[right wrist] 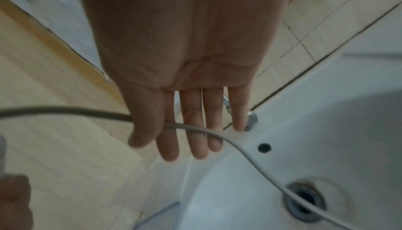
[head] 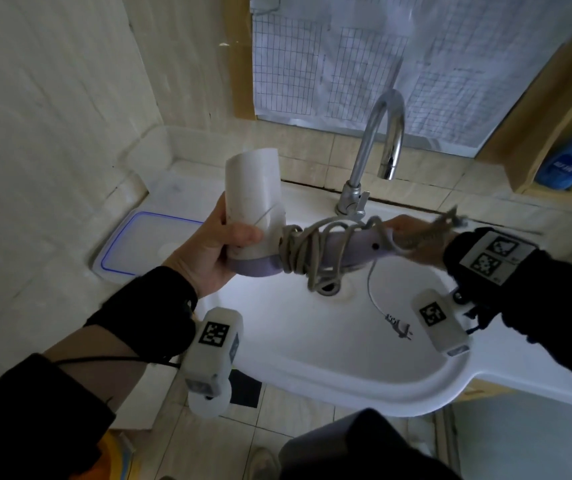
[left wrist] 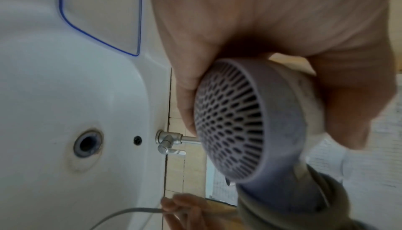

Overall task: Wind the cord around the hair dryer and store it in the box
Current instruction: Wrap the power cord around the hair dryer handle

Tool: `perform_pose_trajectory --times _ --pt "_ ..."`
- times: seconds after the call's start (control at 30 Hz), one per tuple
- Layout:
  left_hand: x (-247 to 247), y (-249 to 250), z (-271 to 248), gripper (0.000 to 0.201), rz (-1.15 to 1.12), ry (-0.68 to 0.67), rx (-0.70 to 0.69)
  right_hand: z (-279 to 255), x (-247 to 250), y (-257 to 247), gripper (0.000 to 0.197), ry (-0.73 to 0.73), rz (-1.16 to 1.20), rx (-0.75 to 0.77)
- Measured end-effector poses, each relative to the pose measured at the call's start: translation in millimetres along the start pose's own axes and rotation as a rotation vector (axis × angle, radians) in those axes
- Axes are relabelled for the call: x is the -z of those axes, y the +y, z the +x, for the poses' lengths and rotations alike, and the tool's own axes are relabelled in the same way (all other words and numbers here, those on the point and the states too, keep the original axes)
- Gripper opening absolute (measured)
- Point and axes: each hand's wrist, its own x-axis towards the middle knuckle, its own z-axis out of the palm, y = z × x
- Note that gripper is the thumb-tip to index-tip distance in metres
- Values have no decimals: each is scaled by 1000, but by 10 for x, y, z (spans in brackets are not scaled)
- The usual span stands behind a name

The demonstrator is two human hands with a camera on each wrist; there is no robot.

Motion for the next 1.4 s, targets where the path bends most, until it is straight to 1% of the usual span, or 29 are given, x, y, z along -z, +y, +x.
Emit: perform_pose_trajectory --times 0.07,0.13,0.17,0.23,0.33,0.4,0.47,0.57,0.7,0.87,0.97,1.13,1.23,1.4 --pt "-39 -34 47 75 -25 75 -30 48 -226 16 28 25 -11 -26" --pt "-88 -86 96 75 -36 175 -61 151 -450 77 25 35 -104 -24" --pt "-110 -113 120 78 -35 230 -76 189 -552 96 28 45 -131 -24" --pt "-153 -154 154 86 -9 338 -102 239 -704 122 34 21 -209 -22" --pt "-166 -163 166 84 132 454 -148 214 -800 100 37 -48 -363 5" --pt "-142 -154 149 79 274 471 -194 187 -781 115 37 -71 -429 42" --pt "-108 -159 122 73 414 456 -223 145 -738 132 32 -88 -487 64" --pt "-82 -181 85 69 570 413 -217 58 -676 89 29 -108 -558 98" --pt "-176 -211 38 72 794 352 -234 24 -633 31 28 -126 -603 139" --pt "-270 -239 4 72 974 257 -238 3 -594 -14 22 -140 -709 156" --pt "-284 -249 -26 74 1042 218 -240 -29 -561 -51 23 -136 -775 158" --pt "-284 -216 -53 72 1124 128 -229 -99 -474 -99 23 -126 -807 201" --pt "-263 -166 -59 72 1109 80 -174 -137 -422 -137 20 -100 -816 220" --pt "-181 -94 -59 73 1010 -16 -45 -159 -247 -165 16 -20 -801 198"
